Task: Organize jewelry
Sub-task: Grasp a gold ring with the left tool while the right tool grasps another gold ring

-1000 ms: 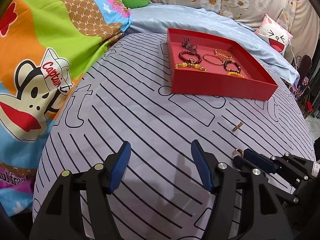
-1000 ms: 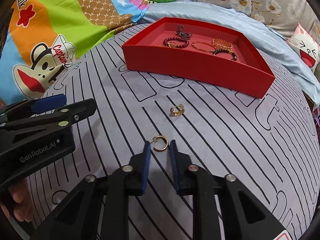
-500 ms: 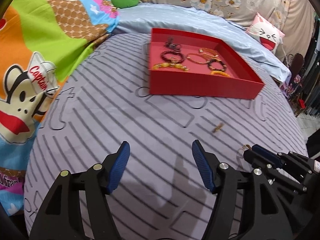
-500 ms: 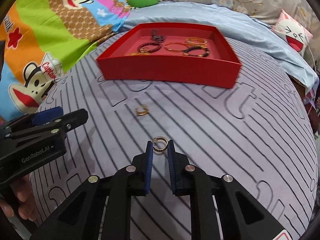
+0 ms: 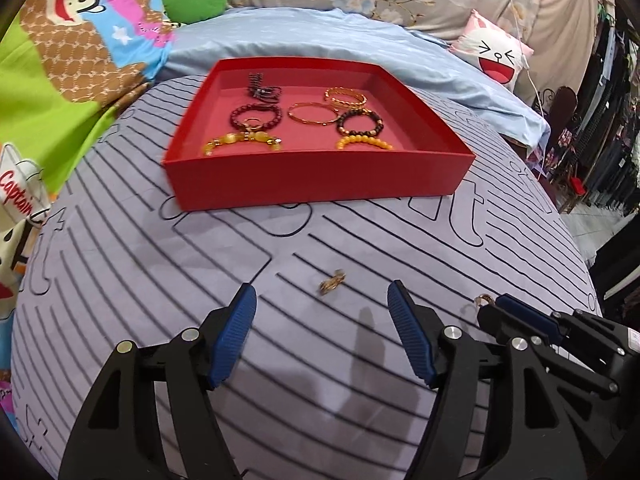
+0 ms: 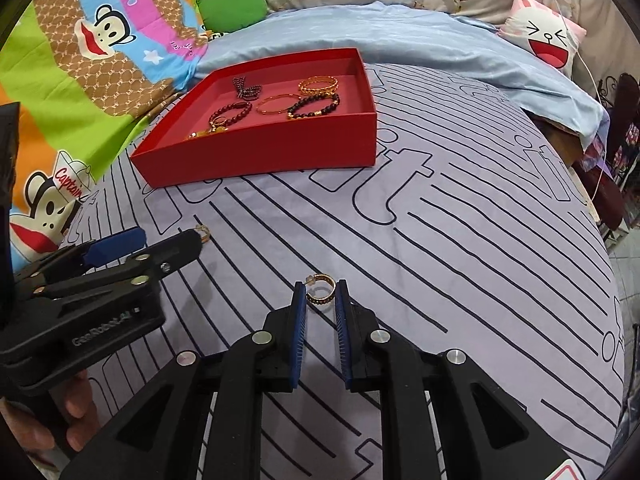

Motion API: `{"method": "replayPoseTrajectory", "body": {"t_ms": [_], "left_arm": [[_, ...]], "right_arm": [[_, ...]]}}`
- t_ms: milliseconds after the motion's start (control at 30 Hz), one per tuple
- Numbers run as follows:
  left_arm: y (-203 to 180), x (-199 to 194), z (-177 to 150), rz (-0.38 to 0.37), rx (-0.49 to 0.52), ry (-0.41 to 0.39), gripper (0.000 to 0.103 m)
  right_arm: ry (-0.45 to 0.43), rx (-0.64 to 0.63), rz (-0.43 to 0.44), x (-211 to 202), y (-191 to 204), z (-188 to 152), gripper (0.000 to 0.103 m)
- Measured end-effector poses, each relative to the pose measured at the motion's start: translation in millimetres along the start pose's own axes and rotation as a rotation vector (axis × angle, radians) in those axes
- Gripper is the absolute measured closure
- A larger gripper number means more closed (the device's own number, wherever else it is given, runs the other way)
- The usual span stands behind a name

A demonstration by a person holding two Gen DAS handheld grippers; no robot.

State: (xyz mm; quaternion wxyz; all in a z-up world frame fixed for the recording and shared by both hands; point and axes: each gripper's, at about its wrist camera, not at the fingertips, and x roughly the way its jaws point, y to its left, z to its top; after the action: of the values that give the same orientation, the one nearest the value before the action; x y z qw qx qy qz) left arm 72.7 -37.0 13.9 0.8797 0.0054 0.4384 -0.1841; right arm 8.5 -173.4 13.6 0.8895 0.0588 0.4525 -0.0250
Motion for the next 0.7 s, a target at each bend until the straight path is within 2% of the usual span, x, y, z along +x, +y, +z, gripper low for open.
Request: {"method": "replayPoseTrajectory", "body": {"t_ms": [67,267,533,700], "left_arm": [[-2.2,6.3,1.6,0.001,0.002,0.005,0.041],[-1.8,19.1,2.4,-0.004,-0.008,0.027,0.057],[-3.2,22.3,3.7,-0.024,0.003,0.034,0.094],[-4.8,21.4,3.1,-0.033,0.011,0.041,0.098]], "right_arm": [[0.003,0.006,0.003,1.9,-2.3,-0.1,0.089],[0.01,0.015,0.013,5.7,-5.1,-0.3,0.089],[0.017,0.019,0.022,11.0,-6.5,1.6,0.089],[0.016,0.017,0.027,10.4,-4.6,2.8,0.089]]}}
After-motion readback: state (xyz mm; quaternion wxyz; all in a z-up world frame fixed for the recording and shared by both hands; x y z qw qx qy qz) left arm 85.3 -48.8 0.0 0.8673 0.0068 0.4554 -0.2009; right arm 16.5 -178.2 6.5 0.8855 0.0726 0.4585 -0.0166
